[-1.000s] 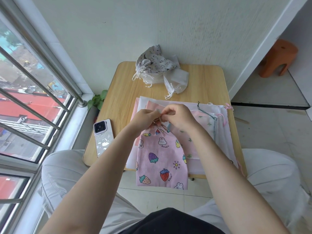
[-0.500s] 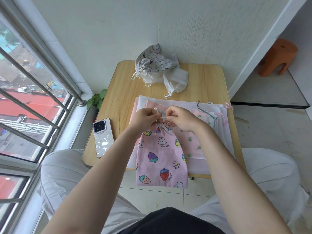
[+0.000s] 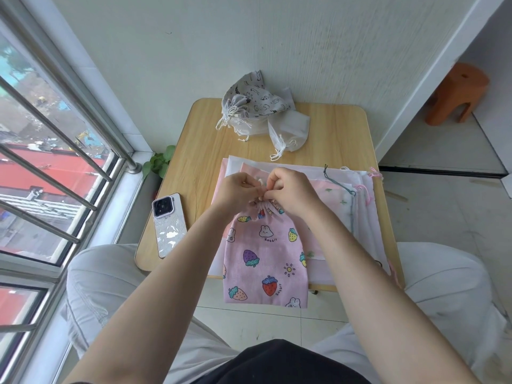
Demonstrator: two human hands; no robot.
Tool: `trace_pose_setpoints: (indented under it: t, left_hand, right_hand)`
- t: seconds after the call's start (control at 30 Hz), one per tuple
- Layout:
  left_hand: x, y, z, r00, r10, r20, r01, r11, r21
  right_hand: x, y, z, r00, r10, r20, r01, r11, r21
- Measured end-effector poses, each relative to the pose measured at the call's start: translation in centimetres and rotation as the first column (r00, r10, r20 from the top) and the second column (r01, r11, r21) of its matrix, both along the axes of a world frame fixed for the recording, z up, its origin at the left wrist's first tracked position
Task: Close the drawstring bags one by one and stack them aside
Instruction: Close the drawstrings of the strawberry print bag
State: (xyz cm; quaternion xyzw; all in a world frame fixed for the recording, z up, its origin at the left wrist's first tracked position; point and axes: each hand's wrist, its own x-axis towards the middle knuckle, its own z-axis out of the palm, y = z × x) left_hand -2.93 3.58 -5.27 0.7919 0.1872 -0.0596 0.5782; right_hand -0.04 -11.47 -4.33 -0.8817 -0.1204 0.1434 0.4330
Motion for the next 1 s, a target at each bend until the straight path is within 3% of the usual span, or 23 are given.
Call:
trace_pose_setpoints:
  t: [0.1,0.33,0.5,0.63,0.73,0.8,0.9,1.0]
  left_hand:
    - [0.1,0.3,0.4,1.000,0.018,-0.014,-0.018,1.000,0.021]
    - [0.3,0.4,0.8,0.976,-0.180,-0.126,0.204,0.954,0.218]
    - [0.5,-0.2,0.7,0.972,-0.218,-0.082,0.233,0.904,0.359]
    - [0.6,-0.7,0.9,0.961,-0.273,-0.055,0.268,0.856,0.442]
    - [0.3,-0.9,0.5,0.944,-0.327,-0.042,0.302,0.806,0.509]
    - [0.1,-0.8,0.1,0.935,-0.354,-0.005,0.300,0.785,0.541]
    - [-0.1,-0.9,-0.4,0.929,-0.356,0.100,0.242,0.790,0.563]
    - [-0.4,-1.2,-0.7,0.939,-0.230,0.257,0.056,0.838,0.543]
  right_hand:
    - [0.0,0.1,0.1,0.998,-0.010,0.067,0.012,0.999,-0.039]
    - [0.1,0.1,0.1,0.996,-0.027,0.084,0.035,0.996,-0.086]
    - [0.4,0.1,0.5,0.973,0.168,0.158,-0.117,0.950,-0.289]
    - [1.1,0.1,0.5,0.970,0.231,0.080,-0.173,0.881,-0.441]
    - [1.6,-0.3,0.8,0.978,0.183,-0.099,-0.206,0.918,-0.338]
    - [1.7,-0.7,1.0,0.952,0.146,-0.267,-0.197,0.965,-0.172]
    - [1.8,-1.2,0.4,0.832,0.096,-0.546,0.015,0.981,0.195]
    - [2.0,-1.5,-0.3,0.730,0.066,-0.680,0.197,0.933,0.302]
